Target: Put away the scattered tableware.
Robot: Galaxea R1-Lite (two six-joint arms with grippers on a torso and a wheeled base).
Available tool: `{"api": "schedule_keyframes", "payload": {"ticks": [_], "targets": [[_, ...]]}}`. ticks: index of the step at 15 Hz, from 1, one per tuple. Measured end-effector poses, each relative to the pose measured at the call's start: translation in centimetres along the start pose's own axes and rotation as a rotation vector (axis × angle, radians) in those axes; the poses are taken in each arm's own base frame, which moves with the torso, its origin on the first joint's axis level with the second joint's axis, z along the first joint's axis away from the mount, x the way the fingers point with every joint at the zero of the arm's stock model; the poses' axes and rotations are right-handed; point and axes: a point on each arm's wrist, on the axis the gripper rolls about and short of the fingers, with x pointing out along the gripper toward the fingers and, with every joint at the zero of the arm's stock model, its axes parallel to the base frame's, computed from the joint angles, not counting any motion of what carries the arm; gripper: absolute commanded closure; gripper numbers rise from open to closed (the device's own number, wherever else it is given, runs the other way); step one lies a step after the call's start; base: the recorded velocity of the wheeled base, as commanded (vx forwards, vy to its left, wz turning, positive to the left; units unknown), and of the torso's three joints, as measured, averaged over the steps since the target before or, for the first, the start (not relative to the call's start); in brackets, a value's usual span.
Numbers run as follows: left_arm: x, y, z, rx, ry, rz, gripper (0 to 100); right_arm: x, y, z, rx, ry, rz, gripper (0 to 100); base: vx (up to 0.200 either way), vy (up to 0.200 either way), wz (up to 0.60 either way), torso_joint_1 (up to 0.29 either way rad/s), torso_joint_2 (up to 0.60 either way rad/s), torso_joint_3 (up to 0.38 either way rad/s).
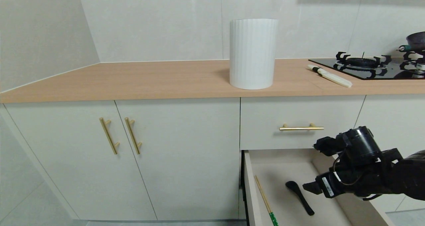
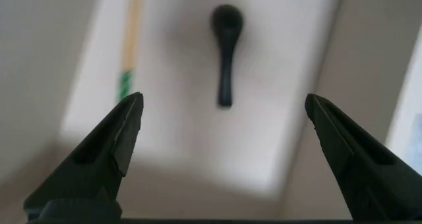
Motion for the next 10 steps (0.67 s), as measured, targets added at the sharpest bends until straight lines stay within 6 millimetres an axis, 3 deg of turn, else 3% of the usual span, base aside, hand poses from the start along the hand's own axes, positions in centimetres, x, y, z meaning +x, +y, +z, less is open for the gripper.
{"api": "schedule_keyframes", "payload": {"ticks": [1, 4, 10], "targets": [[0.0, 0.0, 0.0, 0.000, 0.000, 0.000, 0, -1.5, 0.6, 0.0, -0.019, -0.011, 0.016, 0, 0.000, 0.000, 0.00, 0.000, 0.00, 0.000], [0.0, 0.0, 0.0, -0.001, 0.000, 0.000, 0, -5.2, 1.4, -0.3, -0.080, -0.041, 0.046, 0, -0.200, 0.000, 0.00, 0.002, 0.00, 0.004], [0.0, 0.0, 0.0, -0.002, 0.000, 0.000, 0, -7.4, 2.0, -1.5, -0.169, -0.024, 0.073, 0, -0.200, 0.000, 0.00, 0.002, 0.00, 0.001]]}}
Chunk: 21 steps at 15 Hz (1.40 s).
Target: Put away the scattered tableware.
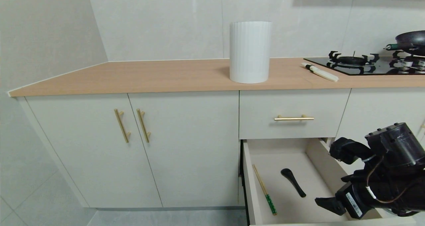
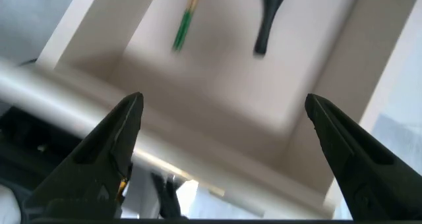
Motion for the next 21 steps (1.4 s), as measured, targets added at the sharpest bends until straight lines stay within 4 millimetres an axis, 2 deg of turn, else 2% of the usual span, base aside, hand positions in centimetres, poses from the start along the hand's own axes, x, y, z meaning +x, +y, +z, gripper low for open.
{"api": "schedule_keyframes", "payload": {"ticks": [3, 7, 10, 13, 16, 21], "targets": [[0.0, 0.0, 0.0, 0.000, 0.000, 0.000, 0, -0.6, 0.4, -1.1, -0.126, 0.070, 0.025, 0, 0.000, 0.000, 0.00, 0.000, 0.00, 0.000], [0.0, 0.0, 0.0, 0.001, 0.000, 0.000, 0, -0.3, 1.7, -3.0, -0.254, 0.152, 0.077, 0, 0.000, 0.000, 0.00, 0.000, 0.00, 0.000], [0.0, 0.0, 0.0, 0.001, 0.000, 0.000, 0, 1.0, 2.4, -3.5, -0.279, 0.223, 0.108, 0, 0.000, 0.000, 0.00, 0.000, 0.00, 0.000], [0.0, 0.0, 0.0, 0.001, 0.000, 0.000, 0, 3.2, 3.1, -3.8, -0.286, 0.314, 0.188, 0, 0.000, 0.000, 0.00, 0.000, 0.00, 0.000], [0.0, 0.0, 0.0, 0.001, 0.000, 0.000, 0, 5.2, 3.5, -3.5, -0.222, 0.379, 0.203, 0, 0.000, 0.000, 0.00, 0.000, 0.00, 0.000], [0.0, 0.0, 0.0, 0.001, 0.000, 0.000, 0, 6.9, 3.6, -1.3, 0.001, 0.373, 0.149, 0, 0.000, 0.000, 0.00, 0.000, 0.00, 0.000]]}}
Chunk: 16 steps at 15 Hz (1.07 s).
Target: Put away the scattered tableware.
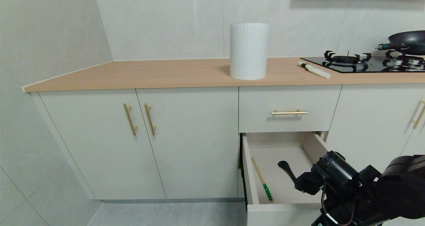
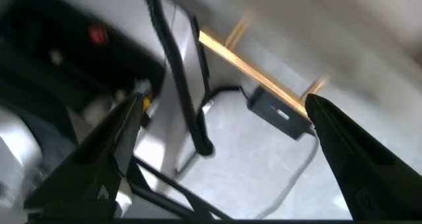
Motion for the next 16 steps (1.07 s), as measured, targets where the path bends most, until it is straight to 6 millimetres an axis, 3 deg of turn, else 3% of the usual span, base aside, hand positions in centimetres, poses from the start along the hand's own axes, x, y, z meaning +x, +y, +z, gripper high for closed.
{"api": "schedule_keyframes", "payload": {"ticks": [9, 16], "targets": [[0.0, 0.0, 0.0, 0.000, 0.000, 0.000, 0, 1.6, -0.7, 3.5, 0.228, -0.034, -0.092, 0, 0.000, 0.000, 0.00, 0.000, 0.00, 0.000], [0.0, 0.0, 0.0, 0.000, 0.000, 0.000, 0, 3.2, -3.6, 6.0, 0.407, -0.072, -0.152, 0, 0.000, 0.000, 0.00, 0.000, 0.00, 0.000]]}}
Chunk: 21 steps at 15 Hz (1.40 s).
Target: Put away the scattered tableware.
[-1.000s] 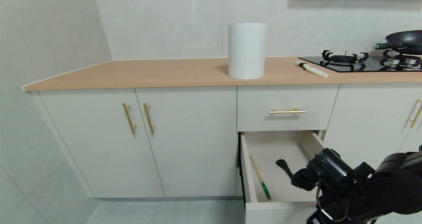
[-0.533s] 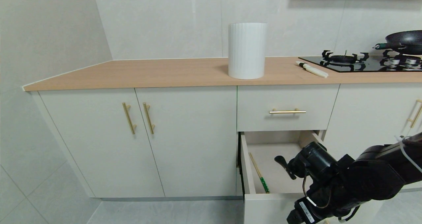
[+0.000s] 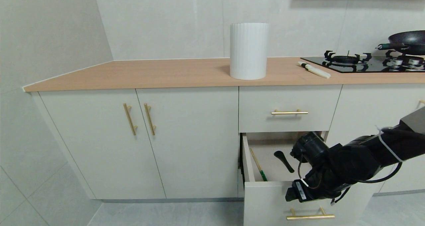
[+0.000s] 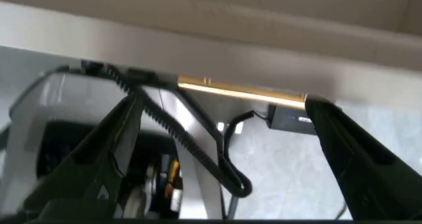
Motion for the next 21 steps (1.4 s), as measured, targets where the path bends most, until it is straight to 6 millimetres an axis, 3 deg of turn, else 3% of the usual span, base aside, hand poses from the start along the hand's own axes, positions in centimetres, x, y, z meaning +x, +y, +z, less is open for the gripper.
{"api": "schedule_keyframes", "payload": {"ticks": [3, 12, 21], "targets": [[0.0, 0.0, 0.0, 0.000, 0.000, 0.000, 0, 0.9, -0.6, 1.3, 0.082, -0.029, -0.005, 0, 0.000, 0.000, 0.00, 0.000, 0.00, 0.000], [0.0, 0.0, 0.0, 0.001, 0.000, 0.000, 0, 4.8, -5.3, 5.3, 0.273, -0.122, -0.075, 0, 0.000, 0.000, 0.00, 0.000, 0.00, 0.000], [0.0, 0.0, 0.0, 0.000, 0.000, 0.000, 0, 7.6, -6.8, 7.8, 0.443, -0.316, -0.079, 0, 0.000, 0.000, 0.00, 0.000, 0.00, 0.000]]}}
